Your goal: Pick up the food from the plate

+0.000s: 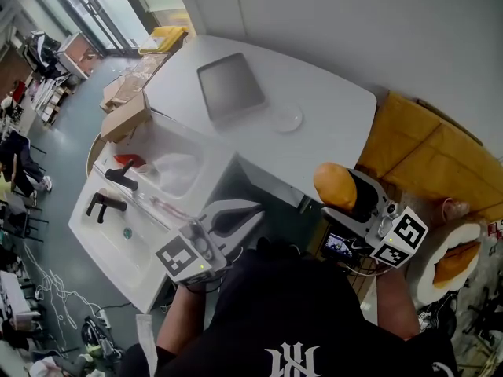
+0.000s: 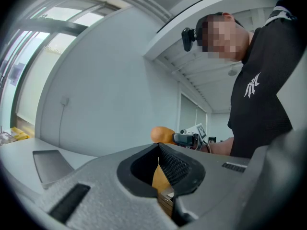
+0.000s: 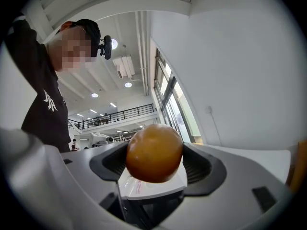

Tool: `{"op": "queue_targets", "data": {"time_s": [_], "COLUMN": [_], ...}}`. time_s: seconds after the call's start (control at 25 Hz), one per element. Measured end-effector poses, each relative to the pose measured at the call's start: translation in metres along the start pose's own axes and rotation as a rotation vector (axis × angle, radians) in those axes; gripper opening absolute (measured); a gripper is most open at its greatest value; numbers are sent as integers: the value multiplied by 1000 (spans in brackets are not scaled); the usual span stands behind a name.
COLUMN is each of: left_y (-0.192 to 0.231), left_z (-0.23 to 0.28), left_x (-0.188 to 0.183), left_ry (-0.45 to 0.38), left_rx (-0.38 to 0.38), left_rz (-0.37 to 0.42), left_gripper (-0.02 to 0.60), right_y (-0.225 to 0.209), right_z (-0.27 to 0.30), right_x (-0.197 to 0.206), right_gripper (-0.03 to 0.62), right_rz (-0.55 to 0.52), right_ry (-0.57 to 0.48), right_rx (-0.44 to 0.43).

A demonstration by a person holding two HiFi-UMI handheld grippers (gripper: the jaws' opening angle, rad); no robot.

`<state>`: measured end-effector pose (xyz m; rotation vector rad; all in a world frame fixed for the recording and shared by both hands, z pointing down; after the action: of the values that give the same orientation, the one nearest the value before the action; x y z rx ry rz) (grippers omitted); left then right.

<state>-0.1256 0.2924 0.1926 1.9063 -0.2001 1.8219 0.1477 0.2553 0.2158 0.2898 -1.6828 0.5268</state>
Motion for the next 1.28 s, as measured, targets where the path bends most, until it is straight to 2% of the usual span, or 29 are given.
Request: {"op": "queue_targets", "data": {"time_s": [0.4,0.76,1.04,1.16,1.28], "left_y": [-4,-10,-12,-13,-16], "left_z": [-1,-4,-9,-4,-2], "left_x": [3,0,3,3,7], "left_ry": [49,7,69,51,73], "left_rx": [-14,12,-17,0,-4], "left_rz": [-2,5,-10,-1,-12], "left_gripper": [6,6,6,6,6], "right_y": [5,13,16,15,12], "right_z": [3,2,5,5,3], "right_x": [4,9,13,14,14], "right_gripper": [350,350,350,350,348], "right_rz": [14,15,17,13,12], "right_ry": [-4,18,33,41,42], "right_rx": [-16,-30,-56,-63,-66]}}
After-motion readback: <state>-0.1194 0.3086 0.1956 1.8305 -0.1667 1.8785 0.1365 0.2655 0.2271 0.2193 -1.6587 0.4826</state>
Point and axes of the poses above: the fingertips, and each gripper's own axes: z forward along the fingers, y to its left, x out of its underside, the point moved 9 cm from there along -z, backward along the fingers, and after that the axes turned 7 degrees about -z, right-handed, at the moved point
